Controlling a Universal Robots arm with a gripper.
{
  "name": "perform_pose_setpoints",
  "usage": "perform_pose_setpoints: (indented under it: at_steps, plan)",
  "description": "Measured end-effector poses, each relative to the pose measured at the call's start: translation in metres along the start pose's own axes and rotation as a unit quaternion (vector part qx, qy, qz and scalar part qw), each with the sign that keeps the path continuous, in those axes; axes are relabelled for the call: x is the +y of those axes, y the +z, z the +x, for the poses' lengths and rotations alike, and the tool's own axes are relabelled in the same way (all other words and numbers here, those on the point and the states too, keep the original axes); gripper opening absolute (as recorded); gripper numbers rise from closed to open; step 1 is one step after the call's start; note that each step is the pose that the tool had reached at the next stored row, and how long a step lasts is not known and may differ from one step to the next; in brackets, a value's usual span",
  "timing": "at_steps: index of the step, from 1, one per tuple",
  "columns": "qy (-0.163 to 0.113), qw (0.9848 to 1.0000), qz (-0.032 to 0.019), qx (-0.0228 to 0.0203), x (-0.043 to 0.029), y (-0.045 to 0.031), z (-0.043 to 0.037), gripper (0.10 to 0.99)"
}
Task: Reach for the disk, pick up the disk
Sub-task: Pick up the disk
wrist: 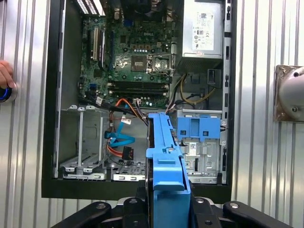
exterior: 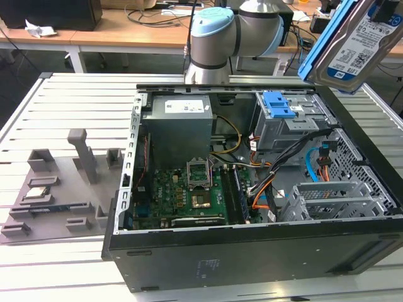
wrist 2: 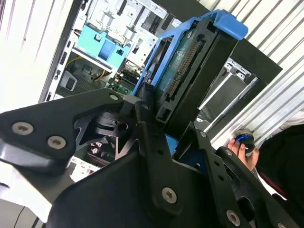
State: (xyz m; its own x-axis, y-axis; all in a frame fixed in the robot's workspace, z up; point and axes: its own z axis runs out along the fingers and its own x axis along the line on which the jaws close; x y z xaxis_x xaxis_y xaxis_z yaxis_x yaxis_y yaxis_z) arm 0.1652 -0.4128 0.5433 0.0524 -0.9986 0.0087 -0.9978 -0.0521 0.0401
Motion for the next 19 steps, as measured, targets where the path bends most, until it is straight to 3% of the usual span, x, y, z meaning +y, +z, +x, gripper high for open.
perform_pose_setpoints:
  at_steps: [15,19]
  plan:
    - [0.0,1.0,-0.0001,0.0024,0.0008,0.0009,0.016,0.369]
    - [0.0,1.0,-0.0002,0.0026,0.0008,0.0077,0.0202,0.369]
